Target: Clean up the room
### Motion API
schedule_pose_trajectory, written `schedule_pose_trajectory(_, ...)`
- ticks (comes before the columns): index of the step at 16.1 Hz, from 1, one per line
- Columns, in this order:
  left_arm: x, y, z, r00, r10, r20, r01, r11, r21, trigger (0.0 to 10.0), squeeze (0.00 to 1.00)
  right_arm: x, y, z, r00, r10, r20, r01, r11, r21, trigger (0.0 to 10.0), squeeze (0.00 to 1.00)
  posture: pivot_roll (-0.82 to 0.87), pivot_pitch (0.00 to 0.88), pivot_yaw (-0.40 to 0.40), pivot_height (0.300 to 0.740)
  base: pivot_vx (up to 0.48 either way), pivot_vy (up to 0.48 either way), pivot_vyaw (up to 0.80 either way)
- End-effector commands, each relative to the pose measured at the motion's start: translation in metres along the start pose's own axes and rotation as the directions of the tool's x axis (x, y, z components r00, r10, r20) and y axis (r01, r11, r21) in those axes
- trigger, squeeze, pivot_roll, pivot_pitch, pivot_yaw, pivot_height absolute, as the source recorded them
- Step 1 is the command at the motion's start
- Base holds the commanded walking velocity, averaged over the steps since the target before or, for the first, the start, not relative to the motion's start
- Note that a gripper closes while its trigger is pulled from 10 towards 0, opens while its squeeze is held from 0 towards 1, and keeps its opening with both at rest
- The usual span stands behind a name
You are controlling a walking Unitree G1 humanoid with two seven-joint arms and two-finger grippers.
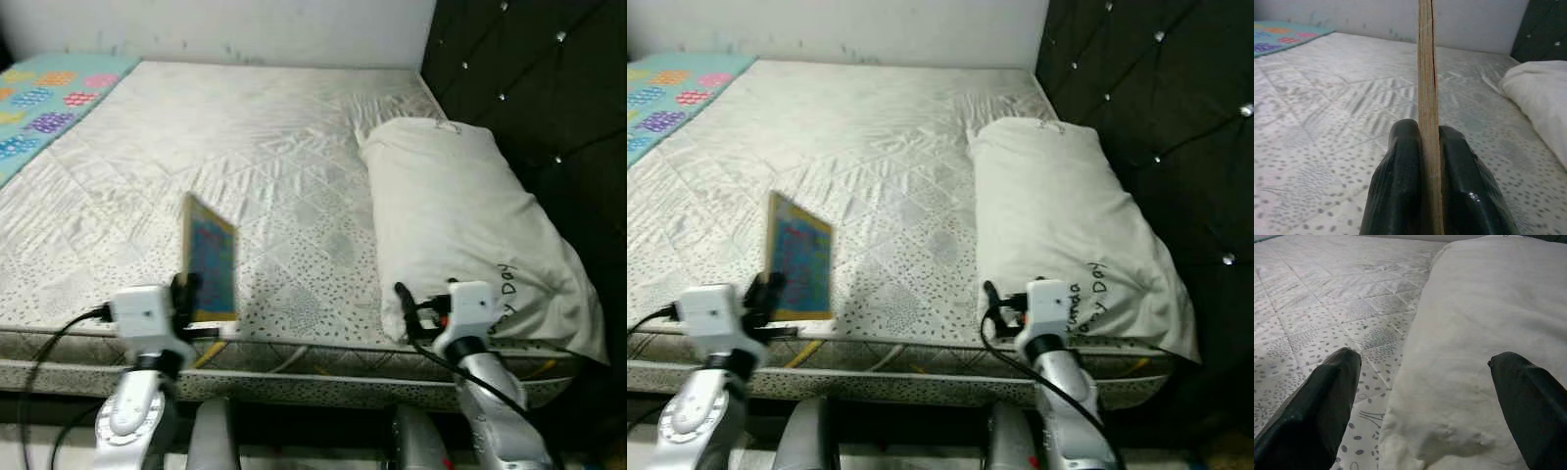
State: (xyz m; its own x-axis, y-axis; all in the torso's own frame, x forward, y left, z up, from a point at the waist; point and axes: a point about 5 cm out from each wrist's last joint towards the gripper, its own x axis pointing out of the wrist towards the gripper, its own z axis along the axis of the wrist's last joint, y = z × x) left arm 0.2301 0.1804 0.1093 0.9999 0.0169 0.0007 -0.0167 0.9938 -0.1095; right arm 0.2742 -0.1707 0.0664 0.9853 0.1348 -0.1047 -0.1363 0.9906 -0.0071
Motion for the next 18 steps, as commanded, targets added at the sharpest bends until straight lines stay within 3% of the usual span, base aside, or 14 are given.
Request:
schedule_pose_trajectory(1,0.003,-0.007,0.009,0.998,-0.032,0.053,0.031,0.999,0.006,10.0,0.00,0.000,-0.005,0.001,1.000,-0.013,0.005,0.013,1.000,-0.003,10.0,0.00,-0.07,0.000,-0.026,0.559,0.315,0.000,0.00)
schedule_pose_trajectory(11,0.002,-0.009,0.008,0.998,-0.036,0.045,0.036,0.999,-0.007,10.0,0.00,-0.002,-0.006,-0.002,1.000,-0.016,-0.005,0.016,1.000,-0.010,10.0,0.00,-0.07,0.000,-0.028,0.559,0.327,0.000,0.00)
schedule_pose_trajectory(17,0.001,-0.005,0.000,1.000,0.015,0.019,-0.015,1.000,-0.024,10.0,0.00,-0.003,-0.009,-0.004,1.000,-0.017,-0.014,0.017,1.000,-0.011,10.0,0.00,-0.08,0.000,-0.033,0.559,0.000,0.000,0.00)
schedule_pose_trajectory(18,0.003,0.001,-0.004,0.999,0.048,-0.002,-0.048,0.995,-0.088,10.0,0.00,-0.004,-0.010,-0.004,1.000,-0.019,-0.017,0.019,1.000,-0.018,10.0,0.00,-0.09,0.000,-0.034,0.559,0.000,0.000,0.00)
